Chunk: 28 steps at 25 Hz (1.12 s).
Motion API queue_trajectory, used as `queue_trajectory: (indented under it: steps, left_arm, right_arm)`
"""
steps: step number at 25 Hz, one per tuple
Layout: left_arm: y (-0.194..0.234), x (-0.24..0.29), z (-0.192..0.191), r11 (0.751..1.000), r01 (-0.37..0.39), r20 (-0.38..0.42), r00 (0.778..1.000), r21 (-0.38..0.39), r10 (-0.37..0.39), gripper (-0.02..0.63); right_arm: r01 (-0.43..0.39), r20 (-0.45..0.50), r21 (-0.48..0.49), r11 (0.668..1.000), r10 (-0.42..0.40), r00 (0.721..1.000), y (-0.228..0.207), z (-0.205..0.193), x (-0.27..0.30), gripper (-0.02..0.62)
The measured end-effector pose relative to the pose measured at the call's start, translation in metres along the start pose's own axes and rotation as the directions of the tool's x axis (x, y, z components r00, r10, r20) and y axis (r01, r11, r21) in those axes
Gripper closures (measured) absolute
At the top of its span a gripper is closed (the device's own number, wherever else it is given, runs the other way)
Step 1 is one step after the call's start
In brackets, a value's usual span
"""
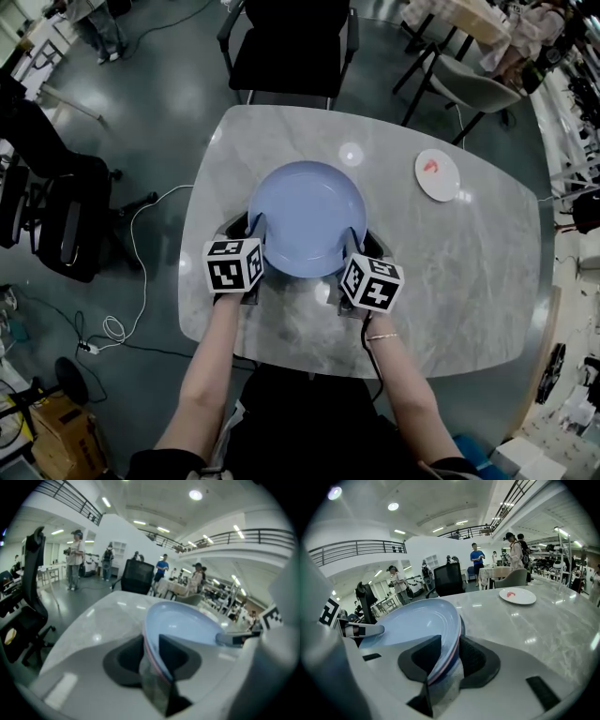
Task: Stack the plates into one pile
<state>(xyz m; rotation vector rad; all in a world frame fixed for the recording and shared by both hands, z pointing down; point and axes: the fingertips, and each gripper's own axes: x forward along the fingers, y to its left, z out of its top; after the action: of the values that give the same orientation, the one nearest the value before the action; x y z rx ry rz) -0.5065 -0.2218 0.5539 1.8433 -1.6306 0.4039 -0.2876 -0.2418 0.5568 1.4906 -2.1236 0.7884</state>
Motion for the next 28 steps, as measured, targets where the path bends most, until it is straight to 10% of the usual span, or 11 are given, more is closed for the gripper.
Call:
queue_trajectory:
  steps: [28]
  left_arm:
    - [-0.004,-0.009,0.021,1.000,0.011,0.083,0.996,0.007,-0.012,0.502]
  right_arm:
    - [0.044,0.239,-0.078,0.996,-0.024,0.971,-0.007,0.052,-0.026,0.501]
